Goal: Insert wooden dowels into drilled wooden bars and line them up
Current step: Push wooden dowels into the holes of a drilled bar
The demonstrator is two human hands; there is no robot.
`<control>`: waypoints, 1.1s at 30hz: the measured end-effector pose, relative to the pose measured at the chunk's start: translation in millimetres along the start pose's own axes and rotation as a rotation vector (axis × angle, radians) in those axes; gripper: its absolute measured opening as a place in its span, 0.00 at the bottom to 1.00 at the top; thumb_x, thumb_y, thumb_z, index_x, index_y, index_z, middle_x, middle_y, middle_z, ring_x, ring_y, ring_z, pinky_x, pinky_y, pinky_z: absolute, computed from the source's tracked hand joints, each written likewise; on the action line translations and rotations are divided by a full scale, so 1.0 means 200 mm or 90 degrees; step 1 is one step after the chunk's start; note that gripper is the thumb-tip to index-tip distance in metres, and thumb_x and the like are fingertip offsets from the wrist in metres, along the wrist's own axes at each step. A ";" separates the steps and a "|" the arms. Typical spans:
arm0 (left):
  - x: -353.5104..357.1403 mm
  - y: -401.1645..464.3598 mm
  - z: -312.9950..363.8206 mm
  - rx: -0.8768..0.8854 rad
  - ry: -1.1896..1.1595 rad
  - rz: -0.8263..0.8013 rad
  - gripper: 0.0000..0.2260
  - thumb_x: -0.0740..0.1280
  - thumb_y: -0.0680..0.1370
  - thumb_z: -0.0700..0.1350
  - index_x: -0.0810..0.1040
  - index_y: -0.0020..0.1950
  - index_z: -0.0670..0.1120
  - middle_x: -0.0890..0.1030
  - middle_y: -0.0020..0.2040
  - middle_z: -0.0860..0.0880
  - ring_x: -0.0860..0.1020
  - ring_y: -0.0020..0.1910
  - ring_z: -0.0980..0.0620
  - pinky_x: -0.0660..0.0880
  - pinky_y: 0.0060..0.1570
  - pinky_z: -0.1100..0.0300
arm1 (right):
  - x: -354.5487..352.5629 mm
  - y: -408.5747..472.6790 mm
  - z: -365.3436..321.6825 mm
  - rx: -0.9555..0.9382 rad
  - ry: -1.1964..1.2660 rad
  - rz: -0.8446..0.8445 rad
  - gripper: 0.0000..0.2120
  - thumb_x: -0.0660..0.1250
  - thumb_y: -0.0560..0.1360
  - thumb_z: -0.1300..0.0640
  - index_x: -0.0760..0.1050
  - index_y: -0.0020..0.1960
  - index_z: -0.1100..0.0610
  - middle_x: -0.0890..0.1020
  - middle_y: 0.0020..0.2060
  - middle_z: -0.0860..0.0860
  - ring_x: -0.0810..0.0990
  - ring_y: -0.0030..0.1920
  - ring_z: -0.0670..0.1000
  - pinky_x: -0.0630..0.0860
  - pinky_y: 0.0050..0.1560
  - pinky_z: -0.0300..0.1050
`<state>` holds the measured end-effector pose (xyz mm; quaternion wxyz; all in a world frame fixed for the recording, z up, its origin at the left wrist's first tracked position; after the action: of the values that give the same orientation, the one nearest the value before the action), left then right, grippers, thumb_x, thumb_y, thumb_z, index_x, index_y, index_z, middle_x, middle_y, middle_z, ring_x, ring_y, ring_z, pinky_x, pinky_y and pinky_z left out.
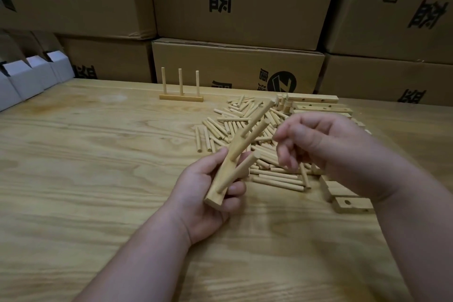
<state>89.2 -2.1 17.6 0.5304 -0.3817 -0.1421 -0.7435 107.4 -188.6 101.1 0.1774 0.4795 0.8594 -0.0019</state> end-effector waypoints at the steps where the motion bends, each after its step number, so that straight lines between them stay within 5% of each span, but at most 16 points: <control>1: 0.00 0.00 0.00 -0.007 0.000 -0.014 0.16 0.64 0.76 0.49 0.78 0.59 0.42 0.74 0.35 0.48 0.68 0.26 0.56 0.59 0.16 0.68 | -0.01 0.01 0.02 0.002 -0.040 0.059 0.12 0.73 0.73 0.41 0.83 0.49 0.48 0.85 0.40 0.53 0.81 0.38 0.51 0.78 0.42 0.45; 3: 0.00 -0.01 0.00 -0.014 0.004 -0.038 0.13 0.66 0.74 0.48 0.76 0.57 0.46 0.74 0.36 0.47 0.69 0.26 0.56 0.60 0.16 0.69 | -0.03 0.02 0.06 0.015 -0.141 0.146 0.04 0.72 0.76 0.50 0.83 0.50 0.43 0.84 0.40 0.47 0.81 0.37 0.45 0.78 0.42 0.44; 9: 0.00 -0.02 -0.02 -0.077 0.034 -0.079 0.12 0.67 0.75 0.47 0.79 0.57 0.46 0.76 0.37 0.45 0.71 0.25 0.55 0.63 0.15 0.68 | 0.01 0.03 0.11 0.074 -0.275 0.072 0.14 0.72 0.77 0.52 0.79 0.61 0.39 0.82 0.47 0.44 0.81 0.46 0.52 0.81 0.51 0.56; 13: -0.02 -0.03 -0.02 -0.142 0.044 -0.094 0.13 0.68 0.73 0.46 0.77 0.57 0.45 0.76 0.36 0.45 0.71 0.23 0.56 0.60 0.14 0.69 | 0.00 0.02 0.12 0.099 -0.358 0.033 0.13 0.72 0.76 0.49 0.80 0.60 0.39 0.80 0.43 0.40 0.77 0.39 0.41 0.74 0.42 0.42; 21: -0.04 -0.03 -0.02 -0.159 0.031 -0.124 0.13 0.70 0.72 0.45 0.79 0.54 0.42 0.80 0.38 0.41 0.70 0.20 0.55 0.60 0.15 0.70 | -0.03 0.01 0.10 0.117 -0.346 -0.017 0.11 0.74 0.73 0.52 0.81 0.51 0.37 0.81 0.43 0.43 0.79 0.43 0.45 0.79 0.45 0.44; 25: -0.04 -0.02 0.00 -0.155 0.002 -0.133 0.18 0.61 0.78 0.52 0.86 0.48 0.43 0.84 0.40 0.40 0.72 0.20 0.54 0.61 0.16 0.71 | -0.02 0.01 0.11 0.108 -0.297 -0.010 0.08 0.72 0.74 0.52 0.81 0.52 0.41 0.82 0.47 0.44 0.80 0.48 0.44 0.78 0.50 0.47; 29: -0.04 -0.01 0.02 -0.127 -0.062 -0.074 0.24 0.59 0.76 0.58 0.87 0.46 0.42 0.84 0.40 0.39 0.72 0.20 0.52 0.61 0.17 0.72 | 0.02 0.07 0.10 0.116 -0.216 0.045 0.13 0.73 0.68 0.50 0.83 0.53 0.42 0.84 0.51 0.45 0.83 0.53 0.48 0.80 0.55 0.55; 33: -0.10 0.03 0.04 -0.077 -0.168 0.098 0.28 0.54 0.81 0.62 0.81 0.54 0.40 0.82 0.37 0.38 0.66 0.19 0.53 0.57 0.17 0.72 | 0.06 0.30 0.07 0.101 -0.198 0.064 0.11 0.72 0.67 0.48 0.84 0.50 0.40 0.85 0.47 0.45 0.83 0.47 0.44 0.78 0.48 0.46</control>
<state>101.8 14.0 7.2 0.5386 -0.5168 -0.1358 -0.6515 154.7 -148.9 93.1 0.2694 0.5284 0.7937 -0.1351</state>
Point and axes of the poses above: each hand's wrist, its own y-axis towards the middle knuckle, its own x-axis out of the palm, z = x × y, the point moved 3 cm from there along y, towards the middle knuckle
